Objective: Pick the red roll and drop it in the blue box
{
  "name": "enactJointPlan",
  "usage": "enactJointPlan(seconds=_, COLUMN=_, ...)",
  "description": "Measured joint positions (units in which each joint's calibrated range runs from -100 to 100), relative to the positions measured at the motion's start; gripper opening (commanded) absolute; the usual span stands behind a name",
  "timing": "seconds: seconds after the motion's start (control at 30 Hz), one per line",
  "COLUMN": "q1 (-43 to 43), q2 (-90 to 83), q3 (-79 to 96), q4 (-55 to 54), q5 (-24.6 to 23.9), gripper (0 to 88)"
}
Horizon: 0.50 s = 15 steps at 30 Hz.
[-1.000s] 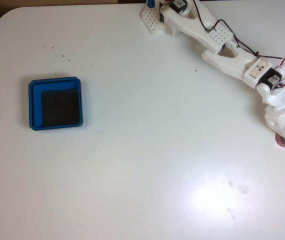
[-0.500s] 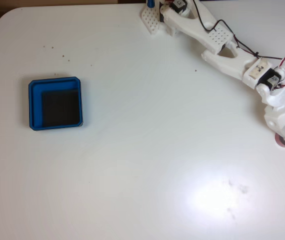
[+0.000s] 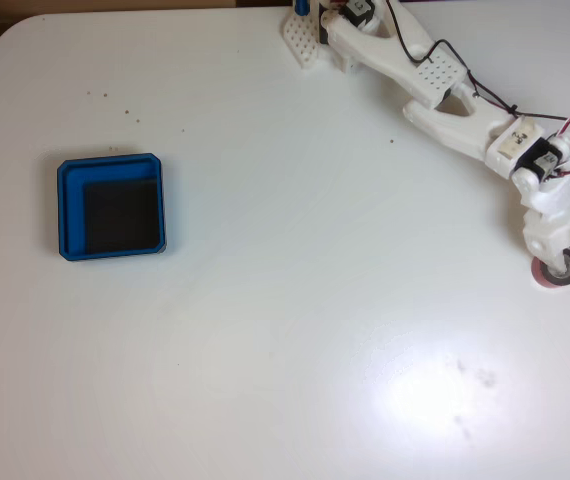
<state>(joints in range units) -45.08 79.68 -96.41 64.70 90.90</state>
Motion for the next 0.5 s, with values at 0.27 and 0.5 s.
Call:
enactJointPlan(seconds=0.27, q1=0.0, q2=0.0, q3=0.0, q4=0.08, q5=0.0, gripper=3.5)
enactJointPlan(seconds=0.5, q1=0.0, q2=0.0, q3=0.0, q4=0.16, q5=-0.17, gripper=0.5)
